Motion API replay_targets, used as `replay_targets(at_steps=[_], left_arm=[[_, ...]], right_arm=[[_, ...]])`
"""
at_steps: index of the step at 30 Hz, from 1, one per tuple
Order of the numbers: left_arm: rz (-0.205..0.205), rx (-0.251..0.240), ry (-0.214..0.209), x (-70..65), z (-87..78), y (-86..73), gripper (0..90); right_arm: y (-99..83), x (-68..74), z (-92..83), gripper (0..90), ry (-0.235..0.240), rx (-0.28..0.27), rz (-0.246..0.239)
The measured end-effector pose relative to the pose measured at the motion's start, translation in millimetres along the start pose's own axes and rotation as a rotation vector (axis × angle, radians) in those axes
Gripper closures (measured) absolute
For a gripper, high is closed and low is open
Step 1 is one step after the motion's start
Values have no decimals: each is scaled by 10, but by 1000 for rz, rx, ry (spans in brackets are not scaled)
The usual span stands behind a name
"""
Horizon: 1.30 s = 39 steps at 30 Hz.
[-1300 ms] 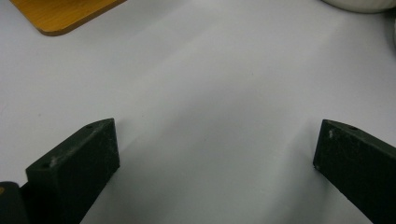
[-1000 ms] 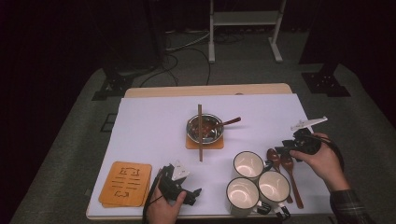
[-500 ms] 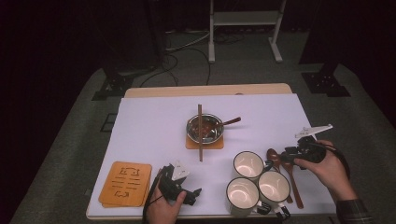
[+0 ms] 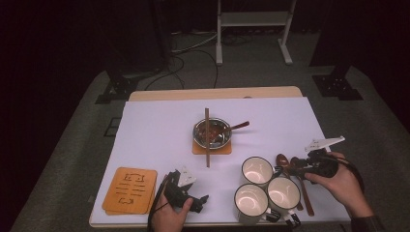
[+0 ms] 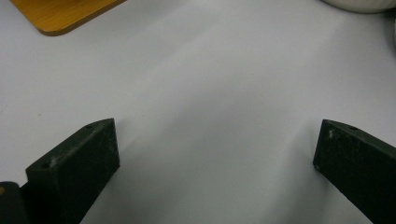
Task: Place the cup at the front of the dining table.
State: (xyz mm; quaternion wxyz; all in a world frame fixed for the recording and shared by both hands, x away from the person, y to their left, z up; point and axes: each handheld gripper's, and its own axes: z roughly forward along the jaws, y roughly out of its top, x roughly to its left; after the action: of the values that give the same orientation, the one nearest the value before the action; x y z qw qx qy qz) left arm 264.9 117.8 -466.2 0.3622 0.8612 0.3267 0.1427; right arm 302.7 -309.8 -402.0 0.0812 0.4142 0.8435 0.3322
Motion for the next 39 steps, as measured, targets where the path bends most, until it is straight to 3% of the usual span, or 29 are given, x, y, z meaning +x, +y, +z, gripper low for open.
replay_targets(at_steps=[18, 39], left_arm=[[0, 0, 0, 0, 0, 0, 0], [0, 0, 0, -1, 0, 0, 0]], right_arm=[[-6, 93, -35, 487, 63, -21, -35], [40, 109, -8, 476, 77, -28, -59]])
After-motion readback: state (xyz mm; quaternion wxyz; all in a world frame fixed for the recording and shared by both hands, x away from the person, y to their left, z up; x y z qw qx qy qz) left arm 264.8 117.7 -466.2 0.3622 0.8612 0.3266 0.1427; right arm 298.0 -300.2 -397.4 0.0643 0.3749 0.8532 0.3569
